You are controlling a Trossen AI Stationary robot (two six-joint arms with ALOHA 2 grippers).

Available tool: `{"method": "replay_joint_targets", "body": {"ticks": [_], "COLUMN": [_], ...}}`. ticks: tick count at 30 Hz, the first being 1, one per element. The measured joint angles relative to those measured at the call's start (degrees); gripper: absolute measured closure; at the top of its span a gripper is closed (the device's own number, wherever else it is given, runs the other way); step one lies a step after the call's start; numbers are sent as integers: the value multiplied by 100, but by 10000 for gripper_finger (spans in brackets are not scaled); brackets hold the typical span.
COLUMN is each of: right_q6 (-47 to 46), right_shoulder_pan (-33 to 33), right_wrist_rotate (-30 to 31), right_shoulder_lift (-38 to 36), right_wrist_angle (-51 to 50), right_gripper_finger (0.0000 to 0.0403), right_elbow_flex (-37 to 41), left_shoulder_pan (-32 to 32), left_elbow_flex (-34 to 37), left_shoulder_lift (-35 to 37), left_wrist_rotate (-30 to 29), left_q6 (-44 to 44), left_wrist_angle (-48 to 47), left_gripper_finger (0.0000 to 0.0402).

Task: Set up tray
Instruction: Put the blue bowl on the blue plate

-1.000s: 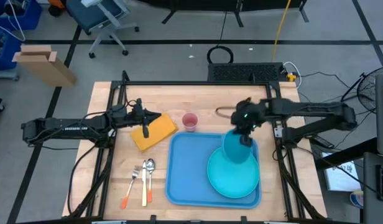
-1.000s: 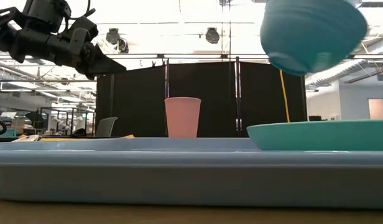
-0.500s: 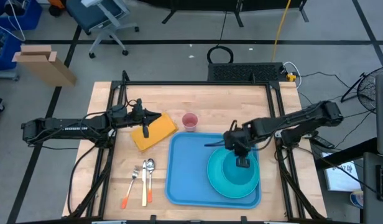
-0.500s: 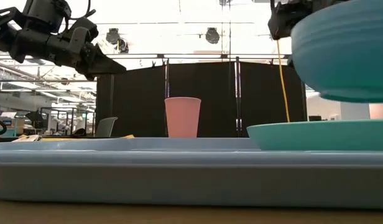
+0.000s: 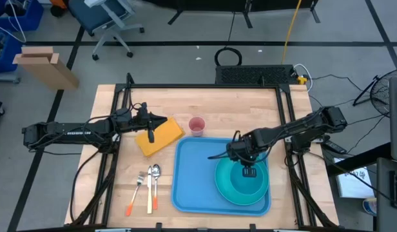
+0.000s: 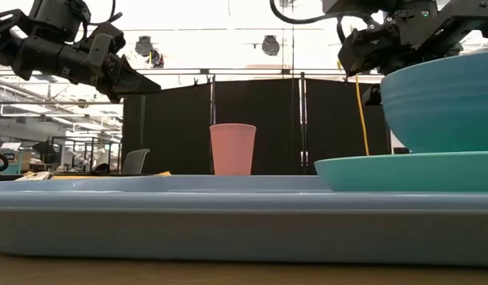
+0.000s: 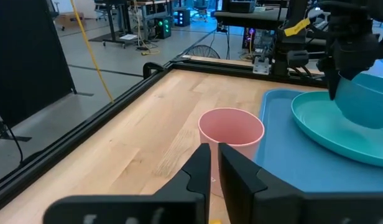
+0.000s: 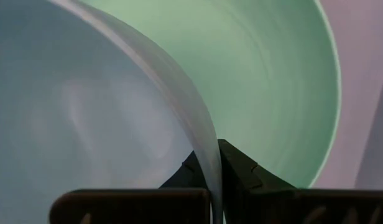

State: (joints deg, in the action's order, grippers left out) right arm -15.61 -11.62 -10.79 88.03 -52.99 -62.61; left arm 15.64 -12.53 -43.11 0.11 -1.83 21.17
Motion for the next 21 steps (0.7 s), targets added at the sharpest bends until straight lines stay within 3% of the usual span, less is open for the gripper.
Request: {"method": "replay_joint_targets", "body": {"ticks": [21], "right_q6": [-26], "right_shoulder_pan": [53], "right_wrist_rotate": [-201], "right_shoulder_lift": [-1], "right_wrist_angle": [760], "right_gripper_finger": [403], "right_elbow_flex": [616], "left_shoulder_pan": [-2], "left_elbow_flex": [0], "left_shoulder_lift": [0], "left_wrist_rotate": [39], "left_q6": [-174], "left_wrist_angle": [12], "left_gripper_finger": [366]}}
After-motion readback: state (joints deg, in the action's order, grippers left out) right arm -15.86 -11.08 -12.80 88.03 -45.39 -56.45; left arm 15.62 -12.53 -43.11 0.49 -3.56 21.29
